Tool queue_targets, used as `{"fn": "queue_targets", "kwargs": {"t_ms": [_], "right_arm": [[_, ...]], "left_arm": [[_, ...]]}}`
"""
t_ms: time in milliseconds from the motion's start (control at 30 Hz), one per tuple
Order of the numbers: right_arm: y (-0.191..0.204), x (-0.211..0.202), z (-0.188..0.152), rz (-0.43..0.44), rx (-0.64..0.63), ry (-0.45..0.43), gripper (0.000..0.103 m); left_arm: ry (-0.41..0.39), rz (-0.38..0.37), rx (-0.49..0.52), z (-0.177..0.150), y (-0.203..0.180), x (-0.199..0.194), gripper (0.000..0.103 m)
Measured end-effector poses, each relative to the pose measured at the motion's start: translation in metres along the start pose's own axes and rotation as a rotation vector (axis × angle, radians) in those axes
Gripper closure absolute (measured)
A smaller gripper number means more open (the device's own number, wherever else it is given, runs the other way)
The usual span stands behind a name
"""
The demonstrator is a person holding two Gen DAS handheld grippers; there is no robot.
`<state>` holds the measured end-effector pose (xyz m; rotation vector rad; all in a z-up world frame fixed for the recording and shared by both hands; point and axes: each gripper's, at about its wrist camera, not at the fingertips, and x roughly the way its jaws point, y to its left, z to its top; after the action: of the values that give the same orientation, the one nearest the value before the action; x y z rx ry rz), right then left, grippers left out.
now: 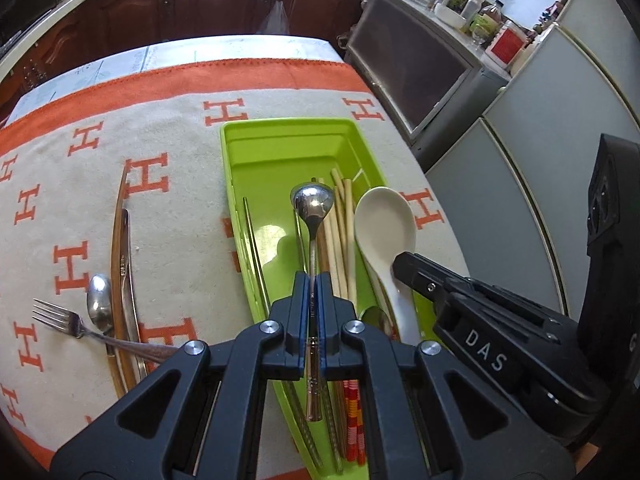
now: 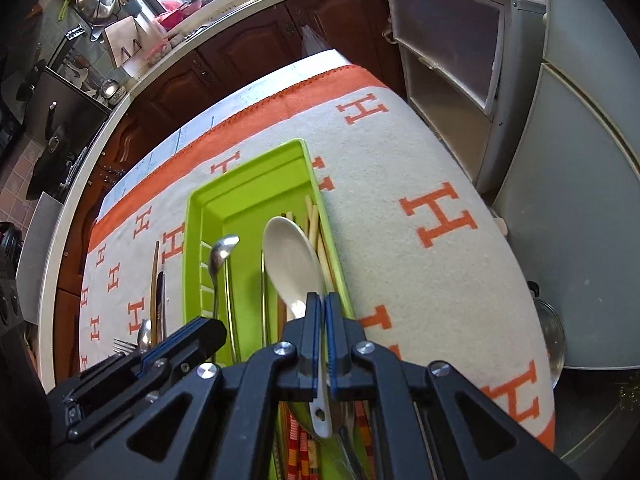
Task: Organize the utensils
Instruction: 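Carry both spoons over the green tray and lower them toward it, then open both tools to release the spoons into the green tray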
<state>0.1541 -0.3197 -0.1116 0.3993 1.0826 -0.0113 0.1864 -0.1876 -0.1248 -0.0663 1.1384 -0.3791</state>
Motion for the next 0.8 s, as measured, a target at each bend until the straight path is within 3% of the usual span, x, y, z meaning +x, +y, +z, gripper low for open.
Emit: {"fn": "queue_targets", "kwargs": {"t_ms": [167,267,333,400,800], "right_arm": [[0.001,0.001,0.004,0.015,0.007,-0.004,0.094],[0.003,-0.004,0.002,0.025,-0.001,-0.013,0.094],[0.003,-0.008,0.001,0.035,0.0,-0.018,0.094],[0.004,-0.014,-0.001,0.043,0.004,-0.026,0.094],[0.031,-0.059,-0.031,0.067,-0.053,-0.096,0.094]], "left_arm": [[0.024,0.006,-0.01,0.002,0.005,0.007,0.1],[0.033,0.002,0.003,0.0,0.004,0.0,0.094],[0.027,-0.006,0.007,-0.002,0.004,-0.009,0.082],[0.012,-0.02,0.013,-0.005,0.004,-0.022,0.059],[-0.09,0.051,0.047,-0.032,0.028,-0.091,0.058]]}}
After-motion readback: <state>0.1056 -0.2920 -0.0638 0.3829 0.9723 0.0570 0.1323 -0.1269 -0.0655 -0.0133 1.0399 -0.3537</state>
